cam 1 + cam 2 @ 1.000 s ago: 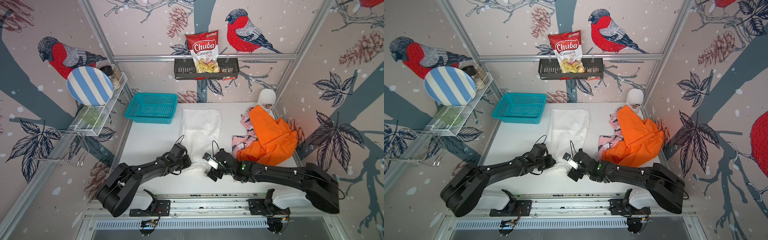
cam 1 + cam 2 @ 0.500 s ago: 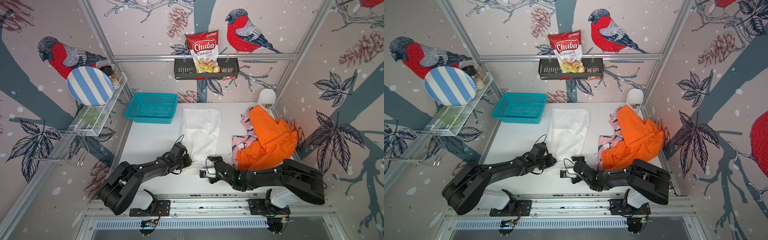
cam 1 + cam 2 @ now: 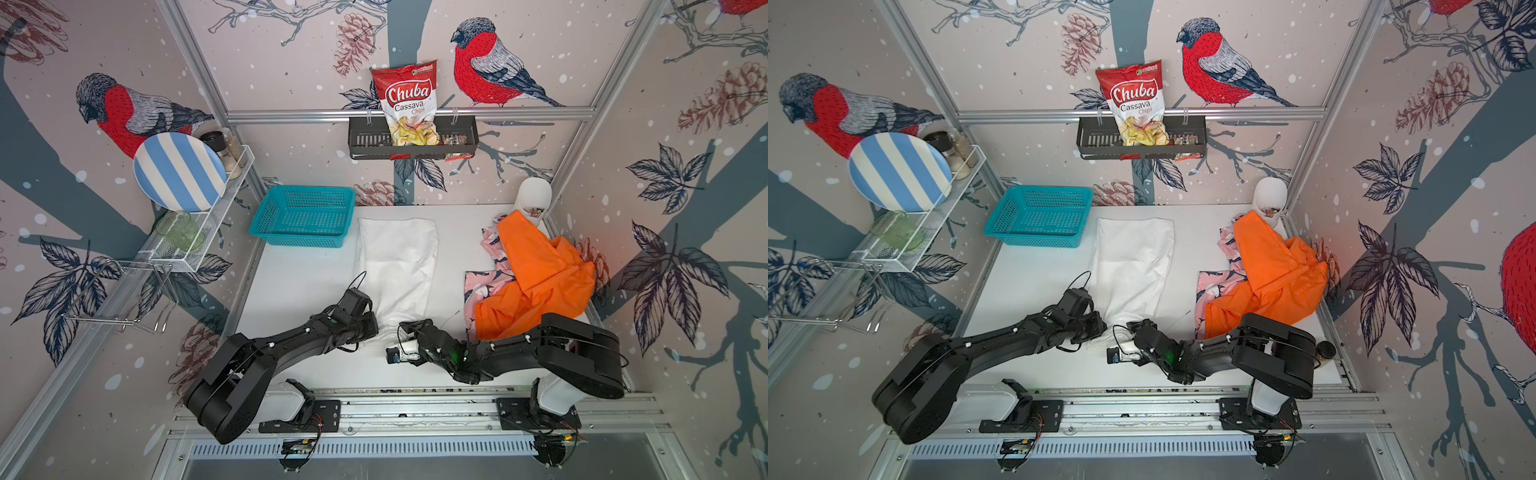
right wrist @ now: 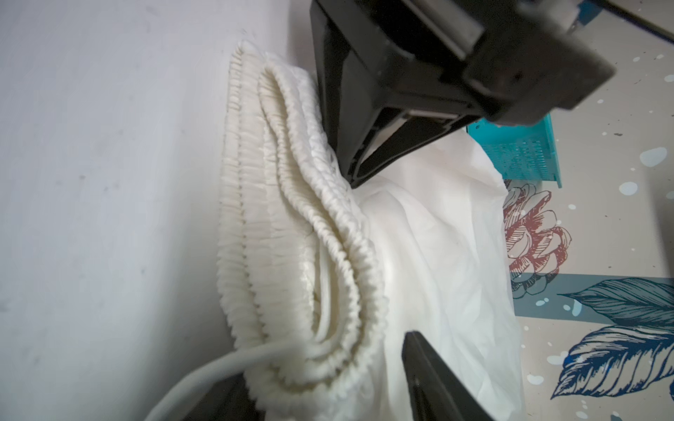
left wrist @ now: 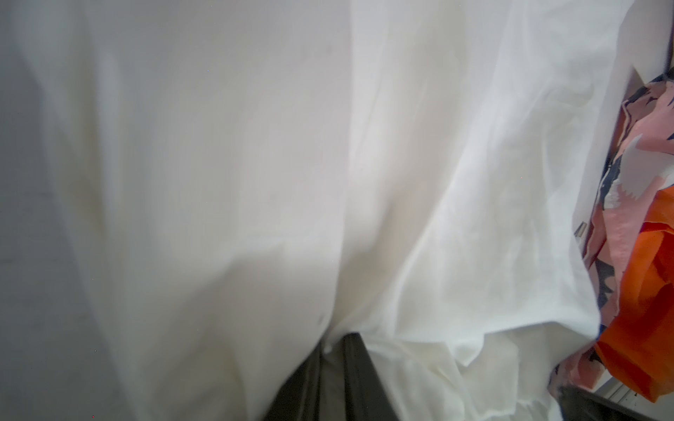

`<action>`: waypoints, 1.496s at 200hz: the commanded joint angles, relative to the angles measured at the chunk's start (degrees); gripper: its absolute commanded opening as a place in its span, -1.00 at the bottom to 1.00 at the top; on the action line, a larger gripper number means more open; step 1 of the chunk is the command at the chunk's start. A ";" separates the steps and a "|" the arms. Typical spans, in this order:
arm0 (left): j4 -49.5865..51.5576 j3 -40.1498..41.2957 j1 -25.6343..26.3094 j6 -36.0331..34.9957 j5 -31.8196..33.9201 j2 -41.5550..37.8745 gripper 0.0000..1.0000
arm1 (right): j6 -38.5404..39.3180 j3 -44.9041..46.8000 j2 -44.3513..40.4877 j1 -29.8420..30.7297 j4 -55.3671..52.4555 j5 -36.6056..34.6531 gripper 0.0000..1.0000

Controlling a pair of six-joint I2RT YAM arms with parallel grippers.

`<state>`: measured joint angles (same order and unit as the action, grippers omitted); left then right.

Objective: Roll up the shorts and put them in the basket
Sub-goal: Roll the shorts at the center of the board.

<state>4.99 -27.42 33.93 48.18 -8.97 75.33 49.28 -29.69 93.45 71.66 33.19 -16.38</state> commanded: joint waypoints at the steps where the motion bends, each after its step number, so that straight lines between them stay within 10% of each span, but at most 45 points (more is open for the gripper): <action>1: 4.85 0.51 -0.25 0.59 0.52 -0.52 -0.63 | -3.38 -0.52 -0.58 0.75 -2.42 1.36 0.65; 73: 4.02 1.07 -0.18 1.08 -0.51 -1.02 -0.64 | -4.19 -3.82 3.24 1.16 -3.63 4.08 0.44; 141: 8.01 0.25 -0.27 1.83 3.65 -8.15 -0.60 | -10.90 -6.82 0.64 1.10 -11.83 8.14 -1.00; 198: 16.86 -6.77 -0.89 0.77 11.14 -16.55 -0.10 | -31.26 -17.15 0.18 -7.40 -31.34 31.90 -1.00; 299: 23.59 -8.97 -0.90 -1.45 7.02 -19.70 0.04 | -71.68 -28.07 18.57 -22.93 -29.11 59.17 -1.00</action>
<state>27.38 -37.34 33.08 47.94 1.23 55.51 -7.09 -58.11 109.60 51.24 0.95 36.93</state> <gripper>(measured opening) 0.522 0.097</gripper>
